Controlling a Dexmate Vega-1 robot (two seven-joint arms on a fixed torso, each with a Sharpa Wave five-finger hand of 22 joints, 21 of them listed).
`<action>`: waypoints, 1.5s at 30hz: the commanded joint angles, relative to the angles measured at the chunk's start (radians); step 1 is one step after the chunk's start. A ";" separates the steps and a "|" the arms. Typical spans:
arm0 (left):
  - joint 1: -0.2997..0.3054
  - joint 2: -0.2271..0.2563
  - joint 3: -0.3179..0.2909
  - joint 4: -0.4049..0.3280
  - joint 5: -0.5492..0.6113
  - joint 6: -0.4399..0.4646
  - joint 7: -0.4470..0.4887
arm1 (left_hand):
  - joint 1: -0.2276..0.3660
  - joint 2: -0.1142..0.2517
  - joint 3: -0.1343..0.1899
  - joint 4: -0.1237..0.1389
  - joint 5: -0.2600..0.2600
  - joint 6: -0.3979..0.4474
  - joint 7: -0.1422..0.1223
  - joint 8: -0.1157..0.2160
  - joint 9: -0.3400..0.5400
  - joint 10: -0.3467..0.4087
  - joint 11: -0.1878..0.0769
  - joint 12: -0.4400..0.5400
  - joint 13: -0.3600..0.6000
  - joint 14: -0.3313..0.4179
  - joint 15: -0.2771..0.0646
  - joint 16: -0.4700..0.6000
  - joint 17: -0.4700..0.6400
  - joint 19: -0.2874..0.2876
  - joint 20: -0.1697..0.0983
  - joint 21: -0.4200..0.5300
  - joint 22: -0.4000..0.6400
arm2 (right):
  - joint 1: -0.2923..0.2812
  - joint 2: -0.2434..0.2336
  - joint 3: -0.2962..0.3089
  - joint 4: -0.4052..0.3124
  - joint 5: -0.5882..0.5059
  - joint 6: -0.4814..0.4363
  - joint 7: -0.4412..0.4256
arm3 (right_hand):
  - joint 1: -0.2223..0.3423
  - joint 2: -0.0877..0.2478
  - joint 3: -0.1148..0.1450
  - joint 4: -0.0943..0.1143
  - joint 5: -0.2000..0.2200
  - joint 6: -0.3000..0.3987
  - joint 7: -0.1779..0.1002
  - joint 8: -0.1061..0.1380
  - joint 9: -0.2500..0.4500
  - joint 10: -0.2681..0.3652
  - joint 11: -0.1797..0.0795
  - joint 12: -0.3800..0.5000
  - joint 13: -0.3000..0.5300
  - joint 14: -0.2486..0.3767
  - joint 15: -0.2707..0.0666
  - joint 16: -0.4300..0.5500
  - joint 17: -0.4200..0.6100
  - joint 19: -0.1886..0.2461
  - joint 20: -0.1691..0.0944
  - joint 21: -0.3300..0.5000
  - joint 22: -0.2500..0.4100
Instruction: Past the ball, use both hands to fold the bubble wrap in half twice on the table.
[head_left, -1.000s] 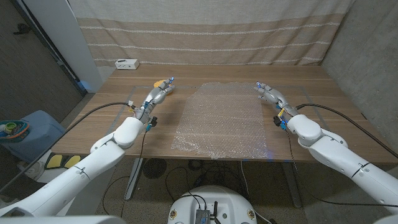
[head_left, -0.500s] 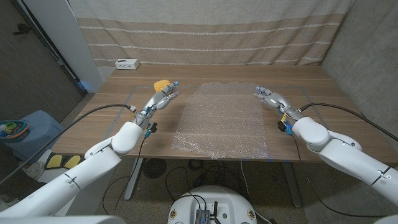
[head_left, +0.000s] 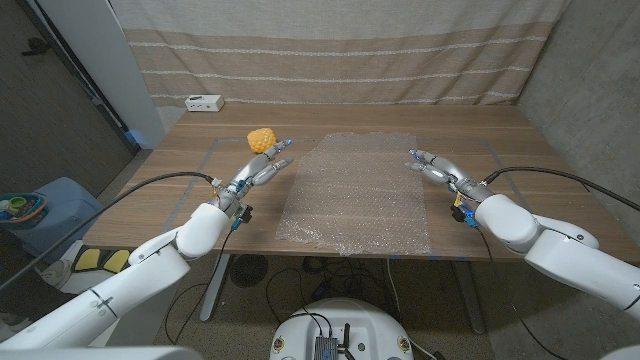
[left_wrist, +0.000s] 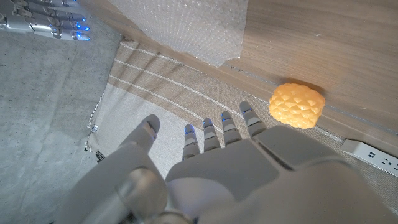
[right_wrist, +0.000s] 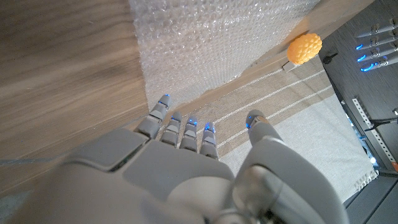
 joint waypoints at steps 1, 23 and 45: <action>0.051 0.037 -0.016 -0.061 0.047 0.037 -0.009 | 0.011 0.004 0.001 -0.010 -0.002 -0.014 -0.011 -0.007 0.002 0.005 0.002 -0.005 0.006 0.001 -0.004 -0.003 0.002 -0.002 0.008 -0.004 0.002 | -0.081 -0.074 0.037 -0.124 -0.056 -0.138 -0.030 | 0.009 -0.001 0.005 -0.003 -0.003 0.011 -0.003 0.004 0.002 0.010 -0.003 0.007 0.004 0.009 -0.004 0.007 0.005 0.011 -0.001 0.006 0.003; 0.153 0.147 -0.068 -0.217 0.173 0.166 -0.054 | 0.030 0.007 0.004 -0.036 0.002 -0.049 -0.027 -0.017 0.002 0.006 -0.013 -0.013 0.006 0.003 -0.016 -0.005 0.002 0.001 0.007 -0.007 0.002 | -0.226 -0.162 0.093 -0.286 -0.104 -0.376 -0.070 | 0.020 0.009 0.012 0.001 -0.003 0.024 -0.001 0.003 0.003 0.024 -0.010 0.006 0.005 0.022 -0.020 0.011 0.008 0.032 -0.010 0.012 0.003; 0.214 0.232 -0.083 -0.296 0.265 0.244 -0.121 | 0.068 -0.010 -0.002 -0.093 0.001 0.005 -0.014 0.008 0.001 0.041 -0.020 -0.011 0.007 0.001 -0.026 -0.004 0.003 0.010 0.006 -0.015 -0.001 | -0.088 -0.205 -0.136 -0.416 -0.218 -0.672 -0.047 | 0.037 0.025 0.028 0.008 -0.001 0.029 -0.006 0.001 0.005 0.035 -0.023 0.005 0.006 0.026 -0.047 0.012 0.011 0.043 -0.027 0.014 0.003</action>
